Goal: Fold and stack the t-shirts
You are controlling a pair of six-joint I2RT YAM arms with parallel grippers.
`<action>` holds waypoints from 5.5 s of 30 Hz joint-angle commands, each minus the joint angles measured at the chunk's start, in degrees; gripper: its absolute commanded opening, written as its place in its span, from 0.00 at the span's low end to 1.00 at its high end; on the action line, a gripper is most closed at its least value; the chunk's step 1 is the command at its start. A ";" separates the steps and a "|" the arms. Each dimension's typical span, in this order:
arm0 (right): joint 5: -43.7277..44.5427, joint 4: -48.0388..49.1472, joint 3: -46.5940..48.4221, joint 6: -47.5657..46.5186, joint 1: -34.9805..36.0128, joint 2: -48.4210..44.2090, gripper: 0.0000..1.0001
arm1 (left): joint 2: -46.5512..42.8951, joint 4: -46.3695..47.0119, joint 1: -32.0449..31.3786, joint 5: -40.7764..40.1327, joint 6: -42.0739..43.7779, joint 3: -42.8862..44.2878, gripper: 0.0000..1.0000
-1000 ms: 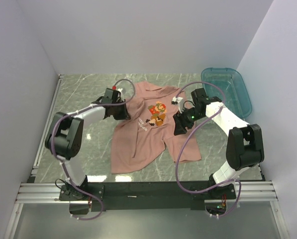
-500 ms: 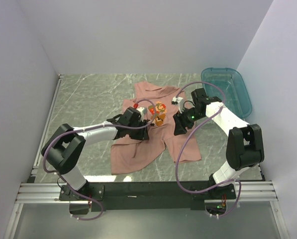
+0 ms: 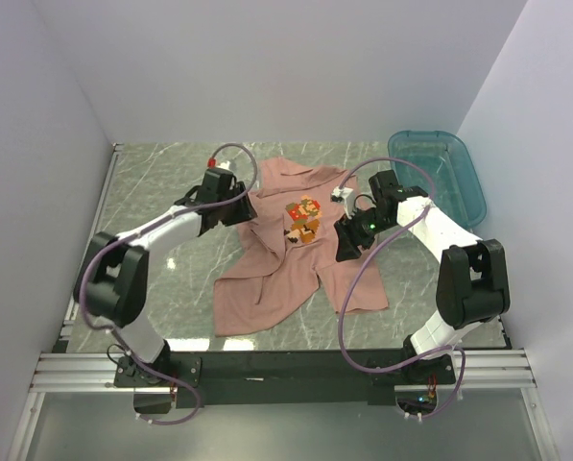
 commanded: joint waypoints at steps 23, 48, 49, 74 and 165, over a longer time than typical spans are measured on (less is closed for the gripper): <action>-0.76 -0.83 1.70 -0.96 -0.50 0.17 0.66 | 11.09 -1.05 0.23 5.72 -3.36 5.63 0.43; 1.44 -1.26 3.19 -0.87 -9.54 -6.07 0.66 | 0.20 -7.46 9.80 0.53 5.24 8.27 0.00; 1.53 -2.23 3.19 -1.14 -10.77 -6.33 0.66 | -0.15 -7.73 10.68 0.62 5.77 8.18 0.00; 18.84 5.67 -19.21 -0.26 -11.75 -2.82 0.59 | -2.88 -6.59 26.95 4.66 9.56 6.78 0.00; 46.18 16.05 69.55 -5.09 17.35 53.96 0.56 | 12.59 -7.55 35.13 9.41 11.05 13.54 0.00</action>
